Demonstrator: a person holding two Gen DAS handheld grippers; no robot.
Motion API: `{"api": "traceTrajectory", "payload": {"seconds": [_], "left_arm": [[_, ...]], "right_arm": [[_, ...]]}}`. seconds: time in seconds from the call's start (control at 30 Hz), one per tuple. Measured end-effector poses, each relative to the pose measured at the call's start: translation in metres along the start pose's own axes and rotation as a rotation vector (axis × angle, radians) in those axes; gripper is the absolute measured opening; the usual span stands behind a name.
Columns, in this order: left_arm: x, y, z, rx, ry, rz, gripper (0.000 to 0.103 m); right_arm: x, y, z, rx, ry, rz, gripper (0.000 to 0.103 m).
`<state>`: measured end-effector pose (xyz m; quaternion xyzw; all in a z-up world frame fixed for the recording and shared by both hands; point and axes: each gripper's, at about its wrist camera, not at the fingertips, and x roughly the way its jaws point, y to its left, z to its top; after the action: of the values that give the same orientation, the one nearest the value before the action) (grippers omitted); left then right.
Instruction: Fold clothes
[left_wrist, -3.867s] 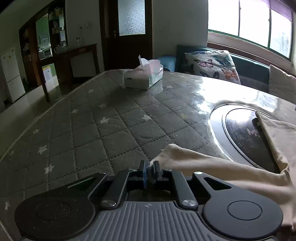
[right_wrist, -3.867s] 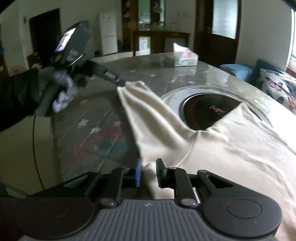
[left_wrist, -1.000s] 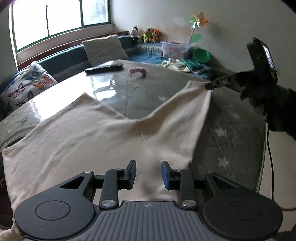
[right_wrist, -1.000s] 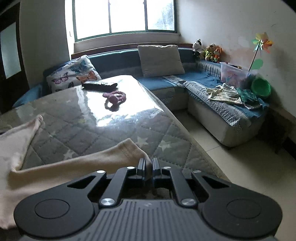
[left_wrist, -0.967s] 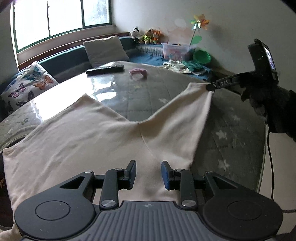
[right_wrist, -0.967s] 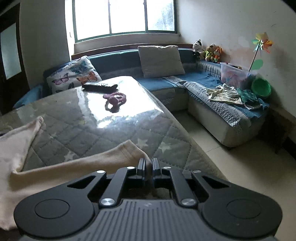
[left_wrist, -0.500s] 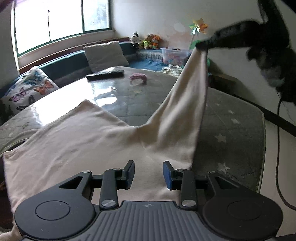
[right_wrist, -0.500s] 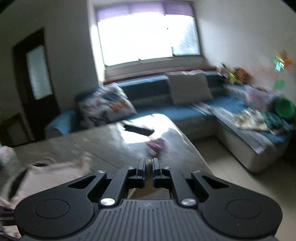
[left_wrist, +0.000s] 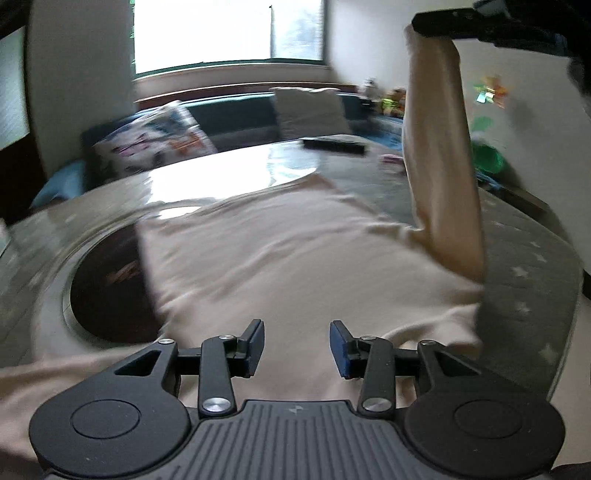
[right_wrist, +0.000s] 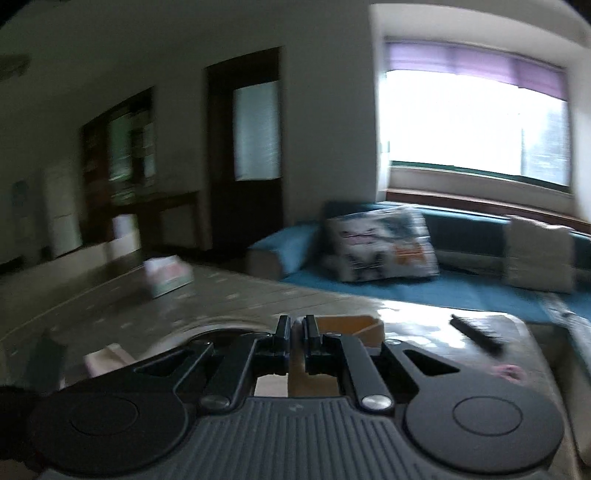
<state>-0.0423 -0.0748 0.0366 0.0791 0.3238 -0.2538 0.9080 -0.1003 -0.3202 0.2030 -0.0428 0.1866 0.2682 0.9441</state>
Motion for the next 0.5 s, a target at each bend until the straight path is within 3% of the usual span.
{"api": "traceTrajectory", "payload": {"seconds": [0.3, 0.37, 0.5], "left_arm": [[-0.022, 0.029, -0.025, -0.087, 0.004, 0.057, 0.045], [-0.026, 0.030, -0.027, -0.094, 0.001, 0.060, 0.046], [-0.030, 0.033, -0.027, -0.108, -0.004, 0.063, 0.046]], "right_arm": [[0.057, 0.081, -0.030, -0.087, 0.178, 0.209, 0.011], [0.055, 0.086, -0.036, -0.106, 0.194, 0.215, 0.018], [0.046, 0.065, -0.051, -0.107, 0.237, 0.162, 0.018]]}}
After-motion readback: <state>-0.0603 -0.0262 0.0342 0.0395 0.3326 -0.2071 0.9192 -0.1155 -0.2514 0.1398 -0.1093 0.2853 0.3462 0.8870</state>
